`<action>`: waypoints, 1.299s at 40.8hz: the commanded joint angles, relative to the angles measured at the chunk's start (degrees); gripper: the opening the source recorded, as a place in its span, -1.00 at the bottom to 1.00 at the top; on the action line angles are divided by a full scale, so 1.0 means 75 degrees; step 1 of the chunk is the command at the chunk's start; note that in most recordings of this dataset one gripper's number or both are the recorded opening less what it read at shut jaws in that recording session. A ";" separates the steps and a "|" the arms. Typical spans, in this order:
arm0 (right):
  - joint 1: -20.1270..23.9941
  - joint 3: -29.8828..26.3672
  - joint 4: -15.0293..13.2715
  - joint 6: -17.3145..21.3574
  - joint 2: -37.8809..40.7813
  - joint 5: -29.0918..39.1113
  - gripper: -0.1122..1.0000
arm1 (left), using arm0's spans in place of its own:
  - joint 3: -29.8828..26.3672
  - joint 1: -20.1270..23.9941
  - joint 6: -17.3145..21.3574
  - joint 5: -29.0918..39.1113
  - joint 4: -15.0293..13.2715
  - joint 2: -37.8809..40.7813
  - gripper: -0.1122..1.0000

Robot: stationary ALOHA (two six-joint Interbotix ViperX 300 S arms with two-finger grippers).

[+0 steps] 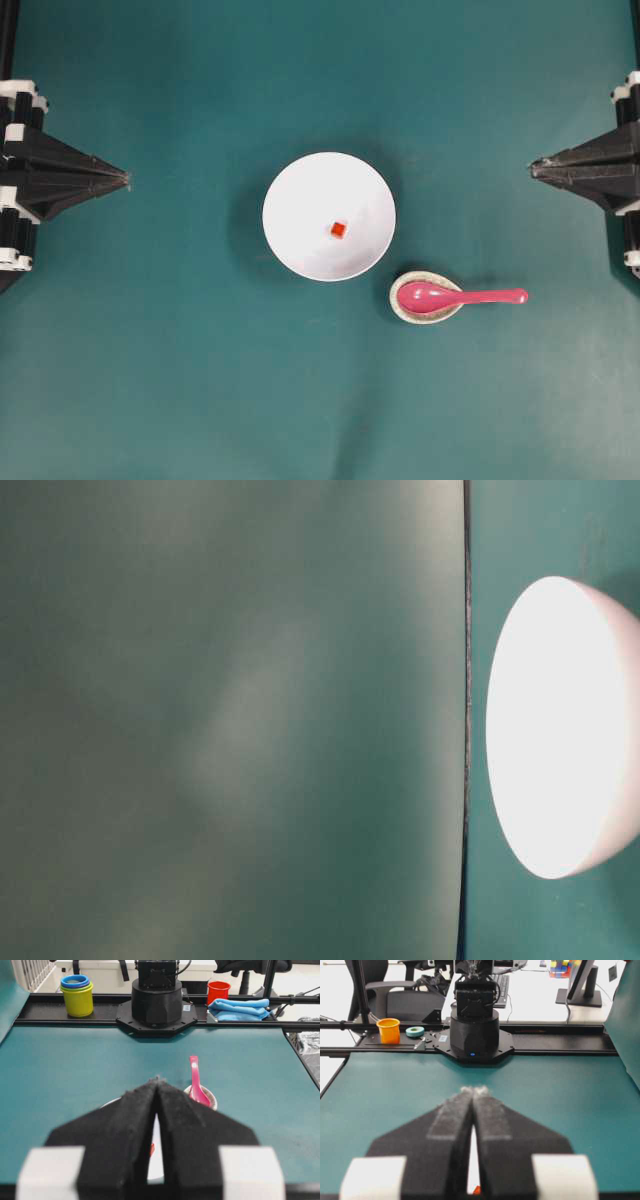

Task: Grip the spoon and scoop the red block from the bowl with right arm.
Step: 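Move the right gripper toward the pink spoon handle, then lower the open right gripper onto the pink spoon handle and close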

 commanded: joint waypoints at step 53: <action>0.2508 0.1816 0.1992 0.0797 0.3258 -0.4160 0.10 | -0.0387 0.0492 0.0141 0.0527 0.0164 -0.0211 -0.79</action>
